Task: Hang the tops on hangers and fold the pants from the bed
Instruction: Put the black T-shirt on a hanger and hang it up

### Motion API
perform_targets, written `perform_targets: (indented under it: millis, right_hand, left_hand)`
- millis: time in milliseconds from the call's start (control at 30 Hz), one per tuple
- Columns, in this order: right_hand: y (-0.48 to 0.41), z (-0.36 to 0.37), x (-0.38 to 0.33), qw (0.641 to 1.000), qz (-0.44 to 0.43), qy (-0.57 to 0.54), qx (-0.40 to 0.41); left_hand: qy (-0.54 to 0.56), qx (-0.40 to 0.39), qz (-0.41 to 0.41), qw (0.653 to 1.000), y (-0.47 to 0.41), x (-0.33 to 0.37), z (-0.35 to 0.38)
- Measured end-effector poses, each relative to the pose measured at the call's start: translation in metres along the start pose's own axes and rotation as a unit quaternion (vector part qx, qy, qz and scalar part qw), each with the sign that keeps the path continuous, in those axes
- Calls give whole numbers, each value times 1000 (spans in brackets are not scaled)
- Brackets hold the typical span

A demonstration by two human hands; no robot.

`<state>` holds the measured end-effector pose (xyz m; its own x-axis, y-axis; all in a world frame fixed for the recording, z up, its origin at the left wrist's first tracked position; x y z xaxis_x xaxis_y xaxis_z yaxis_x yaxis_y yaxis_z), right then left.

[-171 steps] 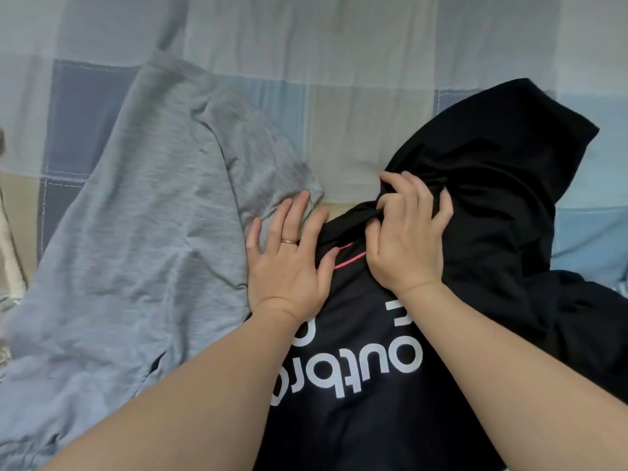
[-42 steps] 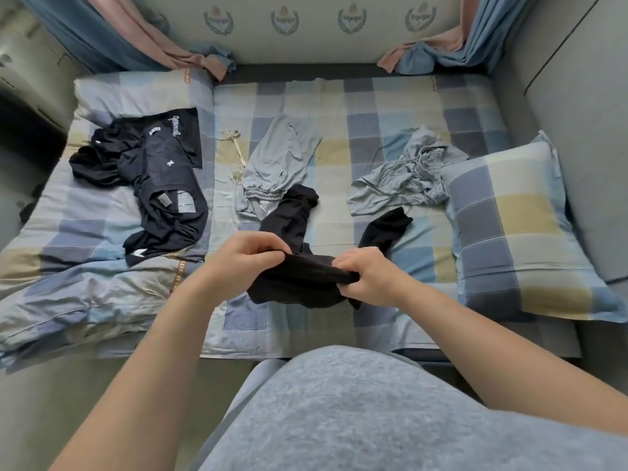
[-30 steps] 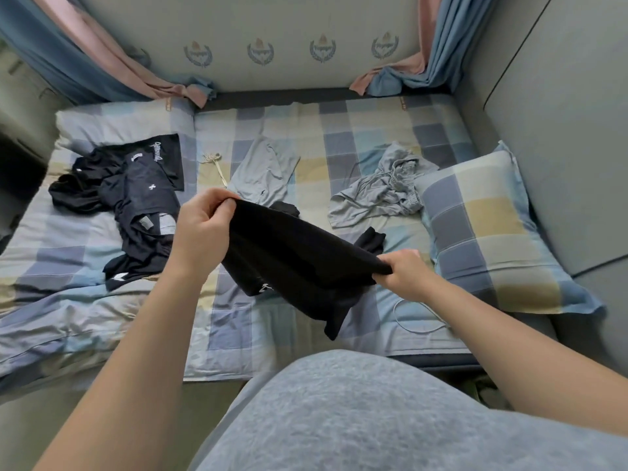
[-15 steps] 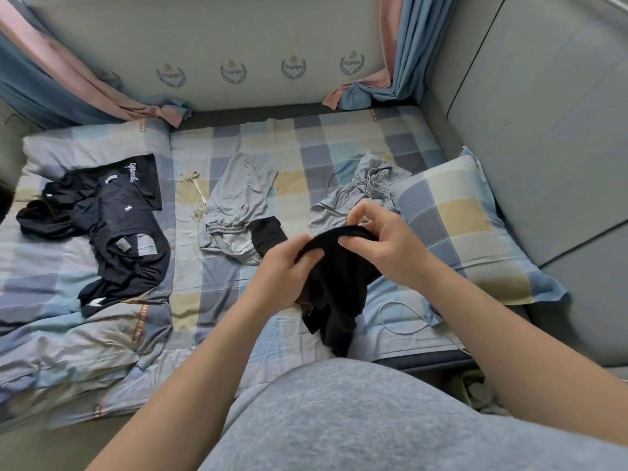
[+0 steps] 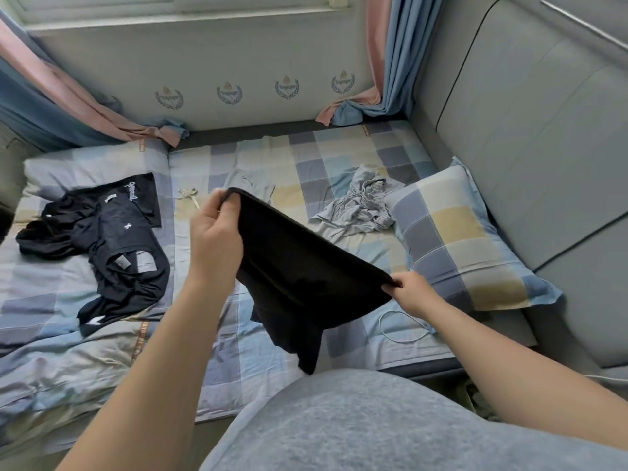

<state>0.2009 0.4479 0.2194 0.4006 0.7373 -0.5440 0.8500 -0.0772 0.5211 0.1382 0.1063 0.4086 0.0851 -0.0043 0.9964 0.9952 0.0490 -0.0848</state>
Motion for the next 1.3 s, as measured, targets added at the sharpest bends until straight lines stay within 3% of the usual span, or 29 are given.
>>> perform_targets:
  millis: [100, 167, 300, 433, 500, 667, 833, 1000, 1133, 1200, 1300]
  right_hand:
    - [9, -8, -33, 993, -74, -88, -5]
    - [22, -24, -73, 979, -137, -152, 0]
    - [54, -48, -151, 956, -245, -160, -17]
    - [80, -57, -198, 942, -291, -164, -34]
    - [89, -63, -213, 936, -312, -161, -22]
    - [84, -101, -204, 935, -305, -170, 57]
    - [59, -117, -173, 951, -251, -137, 118]
    - [52, -96, -152, 957, -206, -102, 179]
    - [62, -56, -142, 951, -238, -156, 121]
    - [64, -29, -132, 952, -238, -171, 87]
    - [55, 24, -120, 964, -213, -157, -29]
  left_hand:
    - [-33, 70, -24, 997, -5, -11, -26]
    - [-64, 72, -52, 994, -4, -24, -26]
    - [-105, -88, -140, 981, 12, -58, 13]
    - [-163, -292, -88, 938, 37, -60, 78]
    - [-177, -335, -89, 921, 48, -63, 99]
    - [-212, -281, -51, 935, 38, -55, 90]
    - [-197, -361, -219, 885, 51, -81, 89]
    - [-23, -281, -296, 913, 58, -81, 98]
    - [120, -196, -352, 907, 61, -79, 88]
    - [171, -188, -357, 899, 61, -71, 87]
    - [203, -199, -354, 891, 60, -57, 92]
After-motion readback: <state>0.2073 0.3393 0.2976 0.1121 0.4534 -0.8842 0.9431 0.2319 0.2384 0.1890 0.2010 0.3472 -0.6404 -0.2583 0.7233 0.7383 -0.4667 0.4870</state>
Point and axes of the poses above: each hand's wrist, its own y-axis away from the middle knuckle, its own z-axis out of the palm, x = y × z, the point moved 10 cm from there along -y, towards the middle knuckle, and after that the axes turned 6 degrees about -x, right-handed, at the moved point
